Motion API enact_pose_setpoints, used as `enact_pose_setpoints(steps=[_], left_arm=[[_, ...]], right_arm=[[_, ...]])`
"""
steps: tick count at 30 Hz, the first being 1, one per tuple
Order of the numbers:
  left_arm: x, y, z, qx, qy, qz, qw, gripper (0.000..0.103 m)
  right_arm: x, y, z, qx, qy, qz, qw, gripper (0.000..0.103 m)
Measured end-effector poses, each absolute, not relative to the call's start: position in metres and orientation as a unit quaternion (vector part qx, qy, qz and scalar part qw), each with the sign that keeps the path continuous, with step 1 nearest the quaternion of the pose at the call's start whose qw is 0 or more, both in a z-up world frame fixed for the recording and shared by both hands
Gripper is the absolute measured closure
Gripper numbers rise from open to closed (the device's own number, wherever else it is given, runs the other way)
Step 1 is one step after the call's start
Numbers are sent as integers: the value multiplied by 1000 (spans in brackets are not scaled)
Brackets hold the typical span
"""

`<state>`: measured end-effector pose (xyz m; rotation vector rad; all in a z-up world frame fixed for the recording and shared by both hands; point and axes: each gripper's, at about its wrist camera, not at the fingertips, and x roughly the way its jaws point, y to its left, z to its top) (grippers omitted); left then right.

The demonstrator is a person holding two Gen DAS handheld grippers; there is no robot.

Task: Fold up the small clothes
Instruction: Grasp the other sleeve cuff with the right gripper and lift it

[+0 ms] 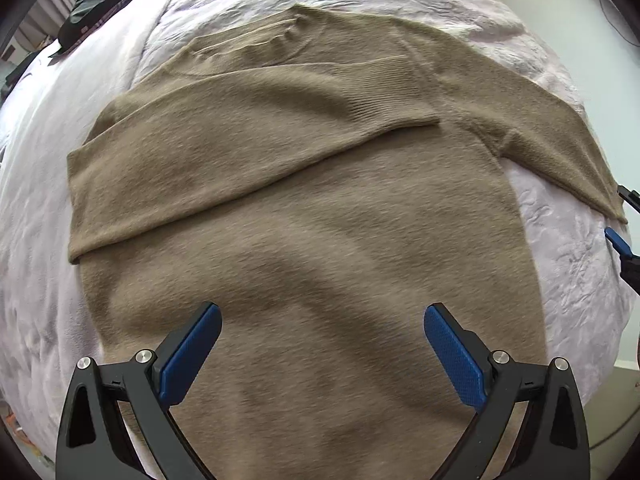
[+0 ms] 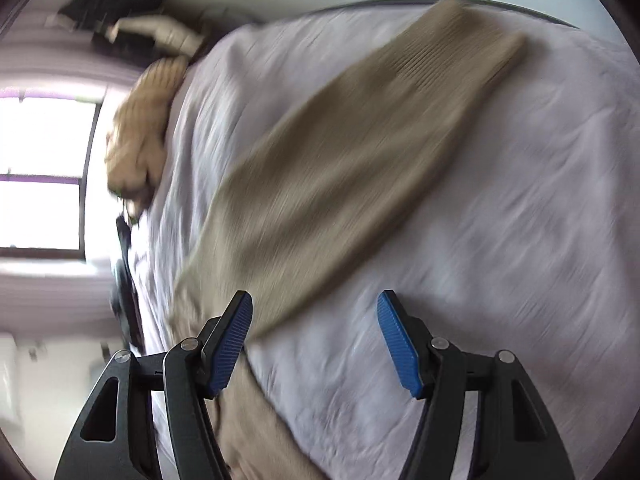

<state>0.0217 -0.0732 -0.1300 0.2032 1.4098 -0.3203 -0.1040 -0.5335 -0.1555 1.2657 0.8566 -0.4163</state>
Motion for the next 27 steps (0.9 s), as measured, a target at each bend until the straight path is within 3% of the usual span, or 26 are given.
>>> enact_pose_setpoints(steps=[16, 18, 20, 27], left_arm=[[30, -133, -117, 73, 613, -186, 765, 1], [31, -134, -117, 64, 614, -184, 765, 1], [35, -133, -118, 55, 617, -182, 764, 1], [52, -112, -124, 38, 614, -159, 772, 1]], right_arm=[[-123, -616, -197, 720, 210, -177, 637, 35], [-123, -617, -201, 732, 195, -170, 630, 53], [-121, -617, -202, 738, 191, -155, 629, 95], [-96, -604, -175, 732, 156, -63, 660, 96]])
